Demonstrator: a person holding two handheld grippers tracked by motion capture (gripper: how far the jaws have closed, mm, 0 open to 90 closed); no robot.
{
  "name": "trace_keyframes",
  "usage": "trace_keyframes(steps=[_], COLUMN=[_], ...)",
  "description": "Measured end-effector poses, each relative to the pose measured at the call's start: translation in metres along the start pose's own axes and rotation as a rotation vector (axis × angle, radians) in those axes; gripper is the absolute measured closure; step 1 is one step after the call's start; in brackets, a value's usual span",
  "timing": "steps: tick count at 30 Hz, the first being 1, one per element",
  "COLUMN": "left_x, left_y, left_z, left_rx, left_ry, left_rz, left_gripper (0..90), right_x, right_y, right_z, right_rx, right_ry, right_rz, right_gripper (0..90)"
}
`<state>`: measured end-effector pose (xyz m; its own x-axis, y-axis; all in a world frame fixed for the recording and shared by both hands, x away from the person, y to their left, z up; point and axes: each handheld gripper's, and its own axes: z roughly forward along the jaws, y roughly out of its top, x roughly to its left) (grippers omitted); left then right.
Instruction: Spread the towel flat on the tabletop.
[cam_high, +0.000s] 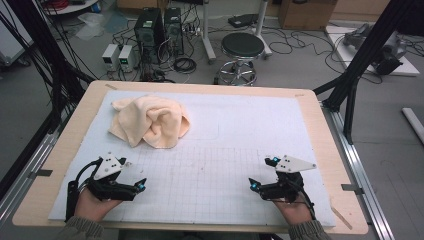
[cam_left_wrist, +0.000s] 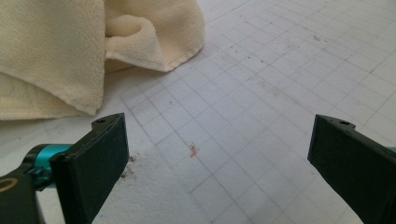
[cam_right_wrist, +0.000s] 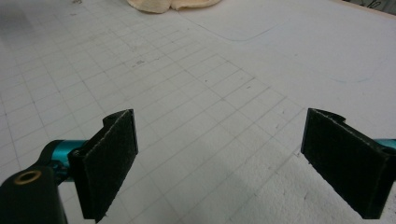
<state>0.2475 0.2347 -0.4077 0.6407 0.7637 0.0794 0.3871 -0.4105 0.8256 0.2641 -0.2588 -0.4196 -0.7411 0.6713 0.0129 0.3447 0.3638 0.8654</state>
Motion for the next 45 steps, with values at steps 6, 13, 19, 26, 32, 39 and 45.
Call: trace_keyframes(steps=[6,13,19,26,32,39,45], left_x=[0.0017,0.0004,-0.0003,-0.0008,-0.0007,-0.0003,-0.0009], left_y=[-0.0003,-0.0005,-0.0006,-0.0004,-0.0004,-0.0007,-0.0007], left_z=[0.0019,0.0011,-0.0011,-0.0008,-0.0009,-0.0020,-0.0028], left_rx=[0.000,0.003,-0.002,-0.008,-0.009,-0.007,-0.012], left_ry=[-0.005,-0.011,-0.019,-0.022,-0.022,-0.023,-0.022], left_rz=[-0.016,-0.011,-0.002,-0.010,-0.010,-0.011,-0.016], left_gripper=[5.8,5.8,5.8,5.9,5.8,5.9,5.9], right_x=[-0.0019,-0.0001,0.0022,0.0026,0.0023,0.0033,0.0039], right_y=[-0.0006,0.0000,0.0003,0.0001,-0.0002,0.0002,0.0005], right_z=[0.0016,0.0003,-0.0014,-0.0006,-0.0004,0.0002,0.0021], right_rx=[0.000,-0.001,-0.005,-0.003,-0.002,0.004,0.009], right_ry=[0.009,0.005,0.001,0.003,0.007,0.010,0.017], right_rz=[-0.002,-0.001,-0.002,-0.003,-0.001,-0.003,-0.003], right_gripper=[10.2,10.2,10.2,10.2,10.2,10.2,10.2])
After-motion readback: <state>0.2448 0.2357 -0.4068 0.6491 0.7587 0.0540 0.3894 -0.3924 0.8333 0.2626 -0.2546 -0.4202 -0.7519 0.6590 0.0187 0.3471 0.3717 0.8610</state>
